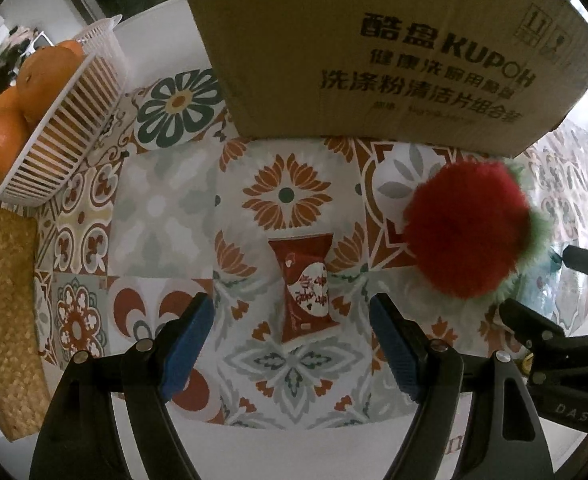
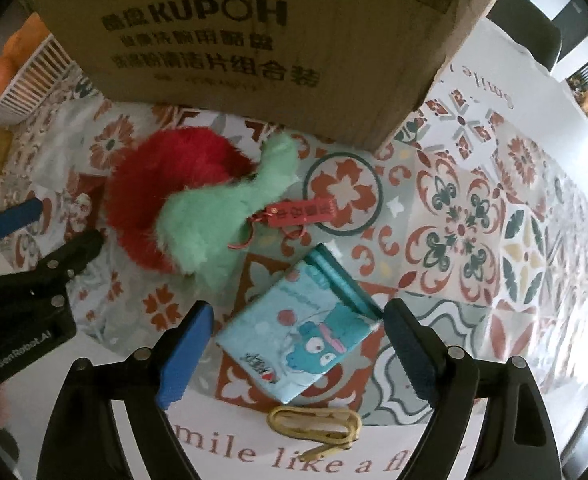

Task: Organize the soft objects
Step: 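Move the left tool to the red candy packet while the right tool approaches the blue tissue pack, then close the left tool on the red candy packet while the right tool grasps the tissue pack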

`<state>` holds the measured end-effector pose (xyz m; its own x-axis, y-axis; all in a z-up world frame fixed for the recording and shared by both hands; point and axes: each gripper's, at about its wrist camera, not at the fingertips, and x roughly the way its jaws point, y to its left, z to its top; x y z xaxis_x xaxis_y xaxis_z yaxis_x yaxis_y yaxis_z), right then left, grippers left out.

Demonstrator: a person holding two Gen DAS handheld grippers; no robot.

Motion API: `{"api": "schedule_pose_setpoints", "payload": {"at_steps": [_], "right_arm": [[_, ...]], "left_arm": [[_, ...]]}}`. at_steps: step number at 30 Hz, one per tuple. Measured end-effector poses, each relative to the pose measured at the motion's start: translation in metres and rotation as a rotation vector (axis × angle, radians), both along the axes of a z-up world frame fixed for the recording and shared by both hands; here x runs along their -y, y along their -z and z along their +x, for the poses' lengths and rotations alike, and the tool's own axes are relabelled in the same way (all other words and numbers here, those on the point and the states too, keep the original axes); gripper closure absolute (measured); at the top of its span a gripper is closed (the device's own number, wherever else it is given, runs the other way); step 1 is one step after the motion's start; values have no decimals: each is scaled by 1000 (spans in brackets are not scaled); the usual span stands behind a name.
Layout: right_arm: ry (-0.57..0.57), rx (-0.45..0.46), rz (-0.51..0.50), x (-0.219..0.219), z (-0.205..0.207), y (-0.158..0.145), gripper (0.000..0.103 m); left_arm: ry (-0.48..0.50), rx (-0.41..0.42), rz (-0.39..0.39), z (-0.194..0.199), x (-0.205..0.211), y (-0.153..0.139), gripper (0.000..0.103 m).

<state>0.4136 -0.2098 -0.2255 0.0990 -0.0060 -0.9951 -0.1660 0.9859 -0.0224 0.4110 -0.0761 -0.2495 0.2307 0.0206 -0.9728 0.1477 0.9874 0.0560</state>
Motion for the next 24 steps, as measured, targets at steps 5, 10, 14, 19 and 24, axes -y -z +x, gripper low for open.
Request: {"api": "schedule_pose_setpoints", "payload": {"at_steps": [5,10,14,19,24], "right_arm": [[40,-27,-8,1,7,5,15],[49,-48,-8,6,12,16,15],[106,-58,17,11,13,27,15],[115,-66,39,12,12,32,21],[155,-48,41,19,9,31,36]], "left_arm": [[19,8,21,10,3,4,23],[34,10,44,21,9,8,24],[43,9,45,29,11,12,25],[35,4,23,36,15,14,41],[17,-7,-20,33,13,14,68]]}}
